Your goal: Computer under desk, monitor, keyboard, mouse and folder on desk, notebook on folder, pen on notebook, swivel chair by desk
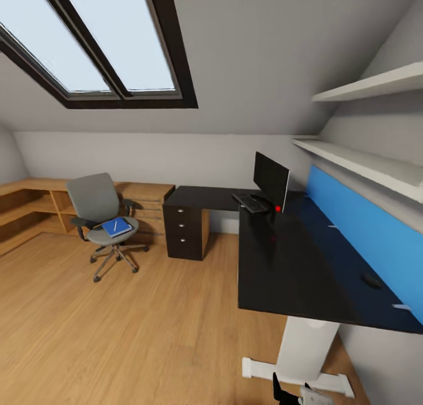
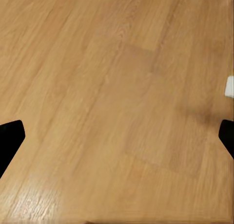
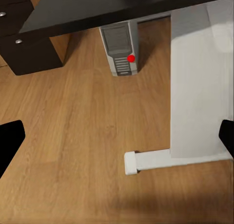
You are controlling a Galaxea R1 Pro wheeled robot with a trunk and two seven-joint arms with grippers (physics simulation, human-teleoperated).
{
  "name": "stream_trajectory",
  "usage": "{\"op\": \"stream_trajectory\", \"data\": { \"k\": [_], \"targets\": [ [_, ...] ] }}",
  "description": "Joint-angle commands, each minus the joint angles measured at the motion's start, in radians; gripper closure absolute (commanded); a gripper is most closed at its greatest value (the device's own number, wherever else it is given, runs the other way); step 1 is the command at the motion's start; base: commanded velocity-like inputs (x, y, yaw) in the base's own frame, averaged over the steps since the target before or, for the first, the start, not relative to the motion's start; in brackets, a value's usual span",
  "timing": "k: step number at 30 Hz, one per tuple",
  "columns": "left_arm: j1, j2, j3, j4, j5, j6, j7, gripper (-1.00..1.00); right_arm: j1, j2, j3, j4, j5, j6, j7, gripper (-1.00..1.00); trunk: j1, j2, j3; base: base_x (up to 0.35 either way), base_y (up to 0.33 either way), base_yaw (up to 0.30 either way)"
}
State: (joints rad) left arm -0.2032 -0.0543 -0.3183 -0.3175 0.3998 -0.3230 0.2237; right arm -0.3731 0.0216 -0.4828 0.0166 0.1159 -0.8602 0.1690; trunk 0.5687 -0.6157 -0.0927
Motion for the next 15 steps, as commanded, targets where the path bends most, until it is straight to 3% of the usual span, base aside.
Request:
{"op": "stream_trajectory", "data": {
  "k": [1,15],
  "targets": [
    [-0.001,0.001,-0.008,0.0,0.005,-0.004,0.008,-1.0,-0.001,0.0,-0.009,0.002,0.01,-0.003,0.0,-1.0,0.0,-0.001,-0.002,-0.039,-0.032,-0.249],
    [-0.001,0.0,-0.006,0.0,0.001,-0.013,0.0,-1.0,-0.001,0.0,-0.008,0.002,0.01,-0.003,0.0,-1.0,0.0,-0.001,-0.002,-0.007,-0.006,-0.249]
  ]
}}
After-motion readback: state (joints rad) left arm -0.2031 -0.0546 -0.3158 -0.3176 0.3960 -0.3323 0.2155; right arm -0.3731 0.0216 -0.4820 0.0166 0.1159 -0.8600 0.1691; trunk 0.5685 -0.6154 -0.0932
